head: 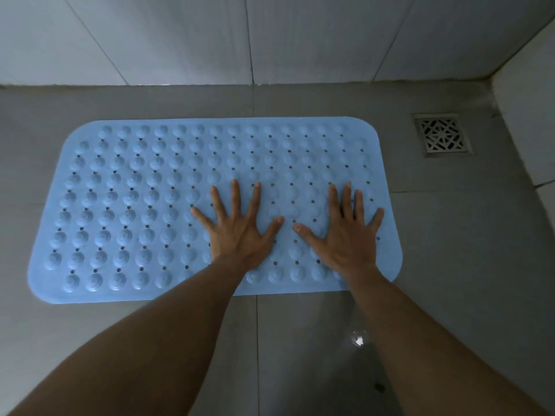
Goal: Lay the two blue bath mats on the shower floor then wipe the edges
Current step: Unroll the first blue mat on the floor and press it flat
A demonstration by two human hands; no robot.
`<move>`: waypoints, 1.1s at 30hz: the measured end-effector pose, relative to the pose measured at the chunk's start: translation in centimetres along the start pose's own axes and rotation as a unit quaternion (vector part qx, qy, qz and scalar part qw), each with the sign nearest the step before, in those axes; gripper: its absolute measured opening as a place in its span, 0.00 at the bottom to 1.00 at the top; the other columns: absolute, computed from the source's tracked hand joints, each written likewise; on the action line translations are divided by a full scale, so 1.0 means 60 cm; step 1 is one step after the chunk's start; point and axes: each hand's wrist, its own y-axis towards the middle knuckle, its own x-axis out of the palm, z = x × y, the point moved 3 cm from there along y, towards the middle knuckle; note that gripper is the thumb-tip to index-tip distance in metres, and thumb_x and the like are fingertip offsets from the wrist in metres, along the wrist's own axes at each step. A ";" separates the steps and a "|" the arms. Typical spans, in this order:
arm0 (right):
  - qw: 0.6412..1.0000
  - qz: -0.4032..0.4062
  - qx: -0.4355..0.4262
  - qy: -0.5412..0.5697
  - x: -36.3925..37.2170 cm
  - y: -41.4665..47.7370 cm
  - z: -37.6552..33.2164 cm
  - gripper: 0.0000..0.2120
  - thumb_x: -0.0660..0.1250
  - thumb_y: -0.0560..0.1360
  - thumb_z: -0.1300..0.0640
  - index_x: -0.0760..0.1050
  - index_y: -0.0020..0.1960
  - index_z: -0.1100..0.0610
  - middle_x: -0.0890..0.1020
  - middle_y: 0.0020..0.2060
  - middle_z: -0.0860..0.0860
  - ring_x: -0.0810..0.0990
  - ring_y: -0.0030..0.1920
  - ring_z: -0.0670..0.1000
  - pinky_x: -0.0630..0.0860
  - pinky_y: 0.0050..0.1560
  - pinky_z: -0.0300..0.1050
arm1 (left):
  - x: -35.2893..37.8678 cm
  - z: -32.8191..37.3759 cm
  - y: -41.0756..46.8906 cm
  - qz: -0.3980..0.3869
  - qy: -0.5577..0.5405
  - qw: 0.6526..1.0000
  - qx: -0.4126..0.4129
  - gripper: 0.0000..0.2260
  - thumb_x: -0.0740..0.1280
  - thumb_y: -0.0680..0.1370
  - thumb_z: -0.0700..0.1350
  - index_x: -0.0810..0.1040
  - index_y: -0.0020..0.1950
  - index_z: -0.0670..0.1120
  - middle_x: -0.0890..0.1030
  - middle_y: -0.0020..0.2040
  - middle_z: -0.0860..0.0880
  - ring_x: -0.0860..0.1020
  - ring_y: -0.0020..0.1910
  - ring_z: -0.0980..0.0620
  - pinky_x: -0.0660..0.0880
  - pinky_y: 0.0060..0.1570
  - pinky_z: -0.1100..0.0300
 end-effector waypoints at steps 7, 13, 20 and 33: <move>1.000 0.001 0.002 0.006 0.000 0.000 -0.002 0.50 0.40 0.69 0.18 0.31 0.80 0.46 0.36 0.81 0.53 0.36 0.80 0.56 0.38 0.74 0.72 | 0.002 -0.002 0.010 -0.010 0.005 1.000 -0.007 0.39 0.35 0.72 0.78 0.32 0.79 0.61 0.31 0.80 0.49 0.30 0.77 0.36 0.37 0.68 0.24; 1.000 -0.013 0.004 0.010 -0.009 0.003 -0.001 0.51 0.41 0.69 0.17 0.33 0.81 0.45 0.37 0.81 0.52 0.37 0.80 0.56 0.37 0.75 0.70 | 0.000 0.000 0.012 -0.022 0.009 1.000 -0.010 0.39 0.36 0.73 0.77 0.33 0.79 0.62 0.33 0.81 0.49 0.32 0.78 0.36 0.37 0.68 0.24; 1.000 -0.028 0.007 0.010 -0.005 0.004 -0.001 0.50 0.40 0.68 0.16 0.28 0.79 0.43 0.33 0.80 0.51 0.31 0.79 0.55 0.33 0.74 0.69 | -0.006 -0.004 0.010 -0.060 0.002 0.998 -0.001 0.38 0.35 0.72 0.77 0.29 0.77 0.62 0.28 0.79 0.50 0.28 0.76 0.37 0.34 0.66 0.23; 1.000 -0.016 0.017 -0.004 -0.021 -0.031 -0.077 0.38 0.37 0.77 0.29 0.26 0.78 0.44 0.31 0.79 0.53 0.31 0.79 0.55 0.31 0.74 0.68 | -0.056 -0.070 -0.009 -0.086 -0.139 0.983 0.081 0.29 0.41 0.81 0.66 0.31 0.78 0.61 0.31 0.80 0.50 0.32 0.79 0.44 0.35 0.75 0.35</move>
